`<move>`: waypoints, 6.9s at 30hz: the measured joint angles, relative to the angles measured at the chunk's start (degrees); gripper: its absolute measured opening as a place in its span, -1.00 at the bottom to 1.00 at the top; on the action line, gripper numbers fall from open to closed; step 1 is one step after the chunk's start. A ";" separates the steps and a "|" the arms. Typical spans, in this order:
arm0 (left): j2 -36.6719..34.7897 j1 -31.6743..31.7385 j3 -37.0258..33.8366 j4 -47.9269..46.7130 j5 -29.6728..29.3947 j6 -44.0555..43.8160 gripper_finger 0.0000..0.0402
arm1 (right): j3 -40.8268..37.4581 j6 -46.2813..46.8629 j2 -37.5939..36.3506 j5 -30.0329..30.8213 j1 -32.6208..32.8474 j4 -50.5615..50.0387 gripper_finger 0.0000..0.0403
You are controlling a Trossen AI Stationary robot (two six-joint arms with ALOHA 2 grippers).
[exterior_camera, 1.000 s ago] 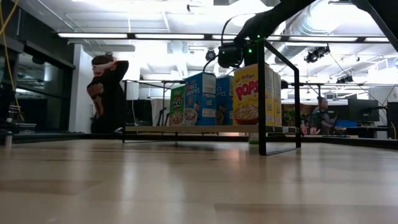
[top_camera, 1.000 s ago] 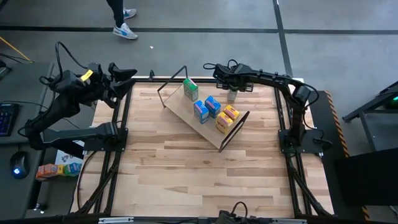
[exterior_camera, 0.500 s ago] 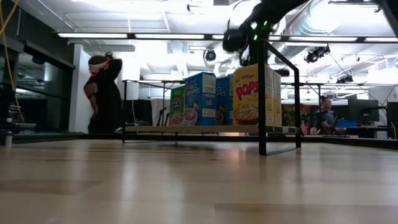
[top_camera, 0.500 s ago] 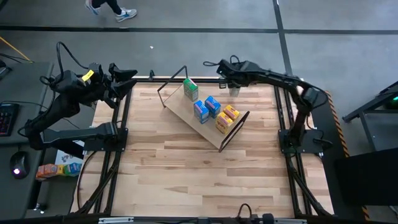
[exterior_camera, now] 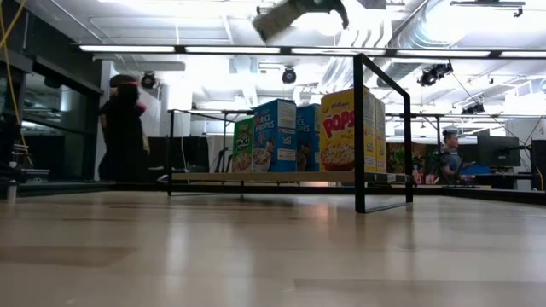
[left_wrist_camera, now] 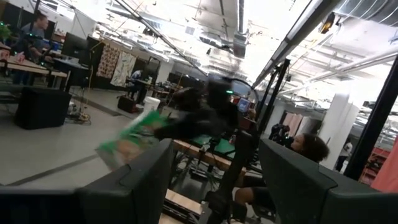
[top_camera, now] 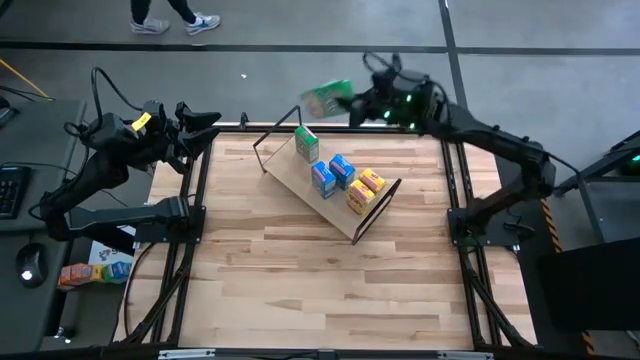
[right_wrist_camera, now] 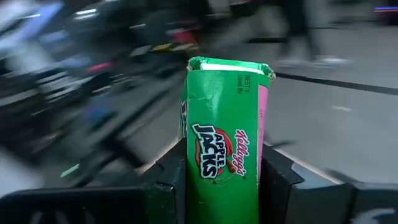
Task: Stack cereal on shelf
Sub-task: Put the green cereal box on the shelf aligned with the other green cereal box
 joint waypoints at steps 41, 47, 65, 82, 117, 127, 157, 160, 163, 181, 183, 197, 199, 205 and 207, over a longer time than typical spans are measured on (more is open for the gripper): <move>0.00 -0.02 0.00 0.04 -0.46 -0.09 0.15 | 44.24 -10.23 46.98 9.54 11.21 -34.99 -0.44; 0.00 0.00 0.00 0.04 -0.46 -0.08 0.15 | 45.75 -9.82 49.07 9.57 9.98 -37.03 -0.44; 0.00 0.00 0.00 0.04 -0.44 -0.02 0.15 | 45.31 -10.23 49.12 14.25 9.88 -41.86 -0.44; 0.00 0.00 0.00 0.04 -0.44 0.00 0.15 | 45.31 -9.75 49.12 11.09 9.92 -39.86 -0.44; 0.00 -0.02 0.00 0.07 -0.42 -0.09 0.15 | 44.76 -8.58 49.67 9.28 9.14 -38.41 -0.44; 0.00 -0.02 0.00 0.09 -0.42 -0.15 0.15 | 44.76 -8.49 49.65 8.84 9.14 -38.40 -0.22; 0.00 -0.02 0.00 0.08 -0.38 -0.04 0.15 | 45.68 -19.22 41.57 5.05 10.00 -40.43 -0.14; 0.00 0.00 0.00 0.07 -0.39 -0.07 0.15 | 45.76 -19.91 40.82 4.94 11.42 -43.65 -0.46; 0.00 0.00 0.00 0.09 -0.39 -0.07 0.15 | 44.14 -20.16 40.86 5.33 12.26 -47.18 -0.89; 0.00 0.00 0.00 0.09 -0.40 -0.02 0.15 | 38.01 -4.15 41.06 0.26 8.72 -44.49 -1.00; 0.00 0.00 0.00 0.09 -0.39 -0.02 0.15 | 38.01 -4.15 41.08 0.36 8.76 -44.92 -1.00; 0.00 0.00 0.00 0.09 -0.42 -0.04 0.15 | 38.01 -0.24 42.85 1.13 8.98 -42.85 -1.00; 0.00 0.00 0.00 0.09 -0.42 -0.03 0.15 | 38.01 0.52 42.85 1.54 8.89 -42.95 -1.00; 0.00 0.00 0.00 0.09 -0.42 -0.03 0.15 | 38.01 0.81 42.85 1.56 8.89 -42.58 -1.00; 0.00 0.00 0.00 0.09 -0.42 -0.02 0.15 | 38.01 1.03 42.85 1.58 8.88 -42.22 -1.00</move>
